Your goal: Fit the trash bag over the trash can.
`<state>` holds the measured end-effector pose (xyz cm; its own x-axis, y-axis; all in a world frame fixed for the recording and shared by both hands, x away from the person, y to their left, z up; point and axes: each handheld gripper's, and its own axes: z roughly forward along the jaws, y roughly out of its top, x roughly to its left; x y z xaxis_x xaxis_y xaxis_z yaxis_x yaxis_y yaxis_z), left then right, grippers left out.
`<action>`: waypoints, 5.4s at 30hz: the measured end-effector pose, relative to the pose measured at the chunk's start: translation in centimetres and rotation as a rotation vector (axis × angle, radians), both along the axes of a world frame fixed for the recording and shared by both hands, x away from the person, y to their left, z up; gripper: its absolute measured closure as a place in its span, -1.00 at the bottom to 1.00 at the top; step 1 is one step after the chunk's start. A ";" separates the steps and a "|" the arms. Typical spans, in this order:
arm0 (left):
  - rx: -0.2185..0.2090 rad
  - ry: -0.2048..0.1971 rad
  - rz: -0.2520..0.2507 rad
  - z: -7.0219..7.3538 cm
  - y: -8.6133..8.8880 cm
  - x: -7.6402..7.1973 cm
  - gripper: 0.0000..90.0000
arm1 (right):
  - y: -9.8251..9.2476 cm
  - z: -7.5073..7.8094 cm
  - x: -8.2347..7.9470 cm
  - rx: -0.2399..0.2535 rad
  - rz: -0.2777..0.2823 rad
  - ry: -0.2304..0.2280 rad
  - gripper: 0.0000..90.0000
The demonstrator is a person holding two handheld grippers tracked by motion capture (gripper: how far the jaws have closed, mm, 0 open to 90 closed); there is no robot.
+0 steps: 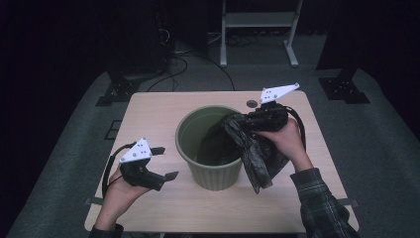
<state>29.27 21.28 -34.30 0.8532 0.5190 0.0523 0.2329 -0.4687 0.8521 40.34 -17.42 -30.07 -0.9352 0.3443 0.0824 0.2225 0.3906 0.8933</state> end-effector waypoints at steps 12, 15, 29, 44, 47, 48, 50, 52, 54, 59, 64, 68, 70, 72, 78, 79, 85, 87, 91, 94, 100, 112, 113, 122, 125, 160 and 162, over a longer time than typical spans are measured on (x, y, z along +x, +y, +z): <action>-0.027 -0.078 -0.081 4.4 -2.2 1.9 -0.46 | 0.7 0.4 0.0 -0.022 0.040 0.020 0.95; -0.023 -0.083 -0.090 4.7 -2.9 2.5 -0.46 | 1.0 0.4 0.0 -0.030 0.056 0.029 0.97; 0.003 -0.105 -0.145 5.5 -6.8 5.4 -0.46 | 2.7 0.6 0.4 -0.014 0.129 0.060 0.98; 0.082 -0.115 -0.198 5.4 -9.8 7.2 -0.14 | 3.8 1.0 0.3 -0.010 0.174 0.069 0.98; 0.098 -0.120 -0.202 5.4 -10.2 7.3 0.21 | 3.8 1.0 0.3 -0.006 0.174 0.071 0.98; 0.102 -0.118 -0.201 5.4 -10.2 7.3 0.38 | 3.7 1.0 0.3 -0.003 0.173 0.067 0.97; 0.113 -0.110 -0.196 5.5 -10.3 7.4 0.63 | 3.7 1.0 0.3 -0.001 0.171 0.066 0.92; 0.118 -0.093 -0.197 5.7 -10.3 7.4 0.90 | 3.5 1.0 0.3 0.005 0.163 0.063 0.79; 0.137 -0.083 -0.177 5.8 -10.2 7.4 0.97 | 3.2 1.0 0.3 0.005 0.151 0.064 0.69; 0.138 -0.064 -0.137 5.6 -9.5 7.5 0.98 | 1.8 1.0 0.2 0.010 0.123 0.062 0.64; 0.131 -0.062 -0.117 5.5 -8.6 7.5 0.98 | -0.3 0.9 -0.1 0.016 0.096 0.058 0.57; 0.129 -0.062 -0.098 5.6 -7.9 7.4 0.98 | -1.3 0.5 -0.3 0.020 0.090 0.070 0.49; 0.132 -0.061 -0.095 5.7 -7.6 7.4 0.98 | -1.4 0.3 -0.3 0.012 0.085 0.070 0.47; 0.125 -0.056 -0.099 5.7 -7.5 7.2 0.98 | -1.5 0.0 -0.3 -0.001 0.074 0.074 0.70; 0.126 -0.055 -0.137 5.7 -7.5 5.9 0.98 | -1.4 -0.1 0.4 -0.020 0.021 0.044 1.00; 0.118 -0.054 -0.143 5.7 -7.6 5.6 0.98 | -1.3 -0.1 0.7 -0.020 0.013 0.042 1.00; 0.106 -0.042 -0.189 5.2 -8.3 4.6 0.97 | 0.6 -0.4 2.6 -0.026 -0.019 0.041 1.00; 0.110 -0.042 -0.202 5.1 -8.5 4.4 0.97 | 1.3 -0.5 3.3 -0.040 -0.027 0.046 1.00; 0.122 -0.043 -0.199 5.1 -8.6 4.4 0.97 | 1.8 -0.6 3.7 -0.034 -0.030 0.043 1.00; 0.121 -0.025 -0.186 5.0 -8.6 4.6 0.97 | 1.1 -0.4 3.5 -0.010 -0.051 0.040 0.81; 0.121 -0.024 -0.153 4.9 -8.7 4.8 0.97 | -2.3 0.2 2.4 0.009 -0.100 0.014 0.71; 0.120 -0.014 -0.081 4.7 -8.2 5.2 0.97 | -9.9 0.0 -2.9 0.070 -0.148 -0.001 0.58; 0.121 -0.012 -0.081 4.7 -8.3 5.2 0.97 | -10.4 -0.3 -3.5 0.070 -0.156 -0.004 0.58; 0.128 -0.006 -0.076 4.8 -8.4 5.3 0.97 | -11.4 -2.6 -6.1 0.102 -0.112 0.026 0.50; 0.129 -0.005 -0.074 4.8 -8.4 5.3 0.97 | -10.9 -2.9 -6.5 0.102 -0.083 0.028 0.46; 0.173 0.000 -0.149 4.6 -9.7 4.8 0.95 | -6.7 -1.1 -4.6 0.152 0.012 -0.017 1.00; 0.185 -0.003 -0.165 4.4 -10.1 4.8 0.87 | -5.7 -0.8 -3.8 0.146 0.016 -0.021 1.00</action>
